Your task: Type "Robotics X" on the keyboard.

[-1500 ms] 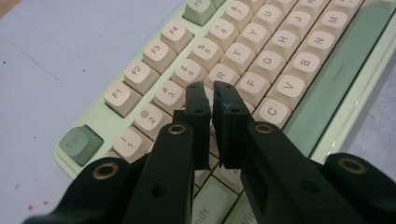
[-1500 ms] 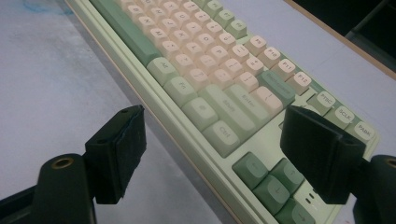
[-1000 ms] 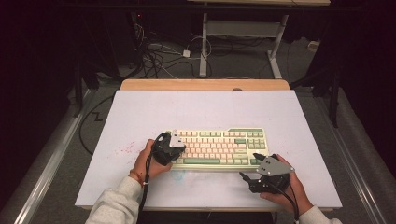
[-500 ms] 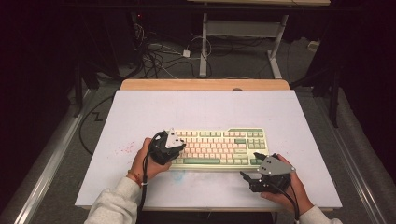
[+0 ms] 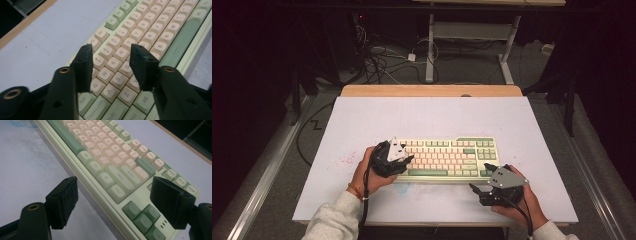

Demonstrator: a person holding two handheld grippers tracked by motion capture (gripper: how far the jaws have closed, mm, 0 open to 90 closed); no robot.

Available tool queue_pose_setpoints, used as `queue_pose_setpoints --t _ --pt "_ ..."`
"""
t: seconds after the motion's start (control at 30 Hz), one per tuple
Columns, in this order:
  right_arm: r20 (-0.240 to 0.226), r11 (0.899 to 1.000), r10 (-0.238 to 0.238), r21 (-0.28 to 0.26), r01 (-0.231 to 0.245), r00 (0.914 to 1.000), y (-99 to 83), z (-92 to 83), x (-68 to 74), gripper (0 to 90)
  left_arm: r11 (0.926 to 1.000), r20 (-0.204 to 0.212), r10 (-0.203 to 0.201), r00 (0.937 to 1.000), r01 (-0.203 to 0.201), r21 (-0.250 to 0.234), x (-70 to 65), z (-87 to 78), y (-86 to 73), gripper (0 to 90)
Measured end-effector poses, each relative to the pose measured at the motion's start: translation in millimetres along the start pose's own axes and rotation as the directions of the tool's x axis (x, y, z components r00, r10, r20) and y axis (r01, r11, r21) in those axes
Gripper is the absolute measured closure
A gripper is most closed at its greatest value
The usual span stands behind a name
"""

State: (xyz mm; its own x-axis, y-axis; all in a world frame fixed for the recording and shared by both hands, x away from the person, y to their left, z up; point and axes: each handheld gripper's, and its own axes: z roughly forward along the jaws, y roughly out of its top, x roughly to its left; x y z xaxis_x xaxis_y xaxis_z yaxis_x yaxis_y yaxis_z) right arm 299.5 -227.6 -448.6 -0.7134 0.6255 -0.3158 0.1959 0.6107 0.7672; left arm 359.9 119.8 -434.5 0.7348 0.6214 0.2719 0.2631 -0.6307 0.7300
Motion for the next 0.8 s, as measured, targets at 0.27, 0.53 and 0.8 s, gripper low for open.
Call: queue_pose_setpoints --t 0.27,0.53,0.8 --pt "-0.002 1.0 0.001 -0.001 -0.001 1.0 0.0 0.1 -0.1 22.7 0.9988 -0.012 -0.027 0.9996 0.026 -0.041 -4.0 -4.6 -0.2 23.5" --pt "0.0 1.0 0.001 -0.001 -0.001 1.0 -0.2 0.1 -0.5 22.7 0.998 -0.024 -0.01 0.9996 0.009 -0.063 -7.5 -9.8 0.7 16.5" --pt "-0.001 1.0 0.006 0.0 -0.006 1.0 -0.4 -0.2 -1.1 23.0 0.997 -0.036 0.013 0.9993 -0.016 -0.075 -9.5 -16.5 1.4 16.5"
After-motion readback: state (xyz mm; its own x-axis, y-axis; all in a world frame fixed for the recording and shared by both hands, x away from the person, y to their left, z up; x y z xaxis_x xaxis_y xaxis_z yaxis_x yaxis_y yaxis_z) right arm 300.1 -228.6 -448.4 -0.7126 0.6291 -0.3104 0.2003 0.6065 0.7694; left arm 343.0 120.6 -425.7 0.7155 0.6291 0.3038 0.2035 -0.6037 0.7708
